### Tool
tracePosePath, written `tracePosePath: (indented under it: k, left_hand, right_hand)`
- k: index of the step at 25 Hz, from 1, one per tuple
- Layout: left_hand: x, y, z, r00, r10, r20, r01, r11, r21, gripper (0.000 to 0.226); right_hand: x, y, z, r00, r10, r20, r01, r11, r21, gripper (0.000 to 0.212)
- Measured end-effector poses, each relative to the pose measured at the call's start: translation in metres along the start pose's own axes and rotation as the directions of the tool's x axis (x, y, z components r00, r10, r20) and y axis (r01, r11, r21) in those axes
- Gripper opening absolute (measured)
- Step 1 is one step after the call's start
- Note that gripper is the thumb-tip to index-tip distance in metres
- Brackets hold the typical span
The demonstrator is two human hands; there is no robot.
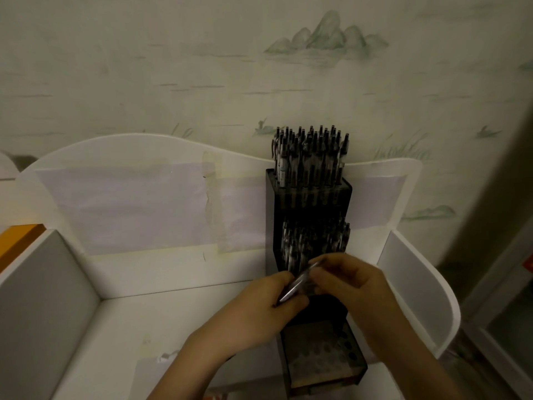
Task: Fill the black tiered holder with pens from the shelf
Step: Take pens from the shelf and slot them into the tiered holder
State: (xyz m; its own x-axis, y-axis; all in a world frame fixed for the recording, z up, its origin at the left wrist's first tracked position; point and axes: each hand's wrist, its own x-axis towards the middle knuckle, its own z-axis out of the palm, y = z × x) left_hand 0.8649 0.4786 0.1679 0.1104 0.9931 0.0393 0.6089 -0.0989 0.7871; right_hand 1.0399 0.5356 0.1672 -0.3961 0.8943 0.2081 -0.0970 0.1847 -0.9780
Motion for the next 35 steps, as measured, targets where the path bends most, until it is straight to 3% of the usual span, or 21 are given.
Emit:
tracePosePath:
  k: [4, 6, 8, 11, 15, 23, 28, 32, 35]
  left_hand:
    - [-0.006, -0.003, -0.007, 1.0, -0.011, -0.025, 0.011, 1.0, -0.011, 0.012]
    - [-0.008, -0.003, -0.009, 0.999, -0.009, -0.033, 0.009, 1.0, -0.003, 0.013]
    - [-0.01, -0.004, -0.011, 0.999, -0.018, -0.042, 0.018, 1.0, -0.004, 0.014]
    - [-0.012, -0.004, -0.012, 0.998, -0.033, -0.054, 0.033, 0.999, -0.009, 0.015]
    - [-0.015, -0.004, -0.014, 0.996, -0.062, -0.063, 0.06, 0.997, -0.038, 0.012]
    - [-0.021, -0.003, -0.018, 0.995, -0.078, -0.065, 0.072, 0.994, -0.083, 0.013]
    - [-0.021, -0.003, -0.017, 0.995, -0.071, -0.069, 0.066, 0.995, -0.078, 0.012]
    - [-0.02, -0.004, -0.016, 0.995, -0.067, -0.076, 0.06, 0.994, -0.088, 0.011]
    - [-0.02, -0.003, -0.017, 0.996, -0.051, -0.079, 0.043, 0.994, -0.102, 0.011]
  right_hand:
    - [0.009, -0.021, -0.022, 0.973, -0.021, -0.228, 0.08, 0.965, 0.252, 0.013]
    - [0.012, -0.03, -0.03, 0.939, -0.14, -0.315, 0.202, 0.964, 0.174, 0.016]
    - [0.013, -0.035, -0.033, 0.886, -0.303, -0.352, 0.304, 0.951, -0.054, 0.023]
    - [0.015, -0.035, -0.028, 0.852, -0.437, -0.289, 0.337, 0.88, -0.335, 0.021]
    - [0.021, -0.027, -0.019, 0.85, -0.475, -0.23, 0.323, 0.813, -0.485, 0.019]
    - [0.035, -0.005, -0.013, 0.882, -0.441, -0.168, 0.293, 0.791, -0.538, 0.019]
    - [0.04, 0.013, -0.005, 0.921, -0.388, -0.037, 0.276, 0.715, -0.642, 0.016]
    - [0.039, 0.017, -0.007, 0.925, -0.375, -0.065, 0.246, 0.72, -0.649, 0.018]
    - [0.031, 0.012, -0.005, 0.912, -0.395, -0.114, 0.241, 0.739, -0.629, 0.032]
